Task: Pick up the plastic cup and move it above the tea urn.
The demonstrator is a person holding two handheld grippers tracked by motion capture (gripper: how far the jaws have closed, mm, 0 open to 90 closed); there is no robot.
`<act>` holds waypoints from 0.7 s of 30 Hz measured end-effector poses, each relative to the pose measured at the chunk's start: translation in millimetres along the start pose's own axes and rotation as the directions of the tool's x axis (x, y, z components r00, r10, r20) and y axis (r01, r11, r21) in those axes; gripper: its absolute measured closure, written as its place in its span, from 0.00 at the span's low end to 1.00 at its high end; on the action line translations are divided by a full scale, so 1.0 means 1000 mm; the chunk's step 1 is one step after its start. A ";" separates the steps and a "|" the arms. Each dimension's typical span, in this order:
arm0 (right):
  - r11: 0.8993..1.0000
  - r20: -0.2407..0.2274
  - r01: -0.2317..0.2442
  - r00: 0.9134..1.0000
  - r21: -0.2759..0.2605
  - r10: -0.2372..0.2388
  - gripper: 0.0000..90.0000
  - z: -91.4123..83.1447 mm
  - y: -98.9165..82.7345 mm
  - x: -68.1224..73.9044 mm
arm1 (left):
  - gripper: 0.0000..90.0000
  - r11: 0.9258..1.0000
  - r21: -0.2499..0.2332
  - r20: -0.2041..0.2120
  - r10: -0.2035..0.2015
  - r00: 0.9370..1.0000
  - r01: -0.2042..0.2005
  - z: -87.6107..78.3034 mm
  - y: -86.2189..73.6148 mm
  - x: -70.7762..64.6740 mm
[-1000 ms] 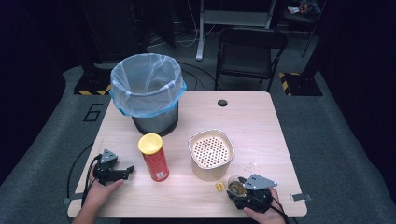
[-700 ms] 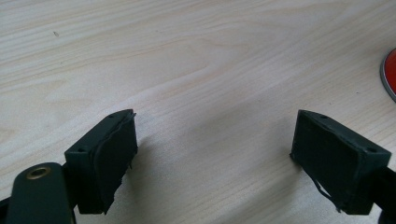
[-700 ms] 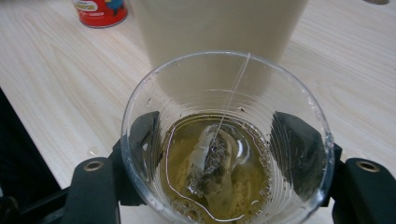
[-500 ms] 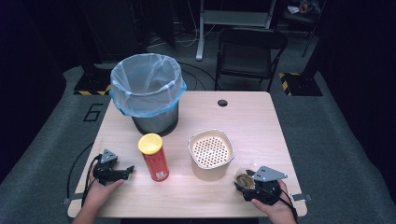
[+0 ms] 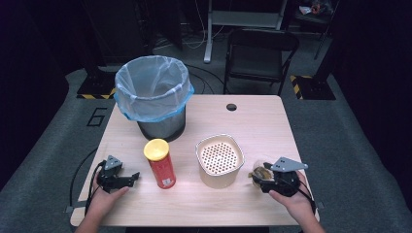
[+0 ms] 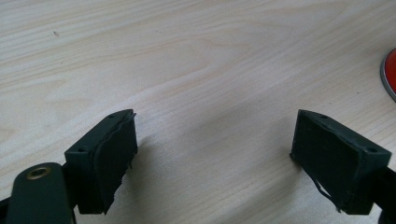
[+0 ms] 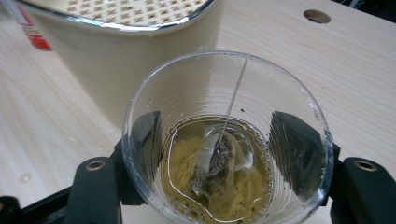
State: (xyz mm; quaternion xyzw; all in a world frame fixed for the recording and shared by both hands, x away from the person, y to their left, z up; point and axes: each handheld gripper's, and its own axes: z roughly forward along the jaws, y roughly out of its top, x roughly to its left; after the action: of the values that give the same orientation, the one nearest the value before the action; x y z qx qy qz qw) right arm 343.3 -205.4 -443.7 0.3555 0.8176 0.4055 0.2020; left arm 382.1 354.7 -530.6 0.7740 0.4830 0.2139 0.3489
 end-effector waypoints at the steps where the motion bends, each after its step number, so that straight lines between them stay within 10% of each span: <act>1: 1.000 0.000 0.000 1.000 -0.001 0.000 0.39 0.001 0.002 -0.004 | 0.15 1.000 0.000 0.000 0.000 1.000 0.000 0.000 0.000 0.000; 21: 0.995 0.020 0.087 0.996 -0.055 -0.086 0.36 0.014 0.048 -0.043 | 0.15 1.000 0.000 0.000 0.000 1.000 0.000 0.000 0.000 0.000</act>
State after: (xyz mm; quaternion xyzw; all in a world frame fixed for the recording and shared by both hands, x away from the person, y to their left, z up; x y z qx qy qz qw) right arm 400.9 -210.5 -411.4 0.3173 0.8187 0.4160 0.2365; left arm 382.1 354.7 -530.6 0.7741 0.4830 0.2139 0.3489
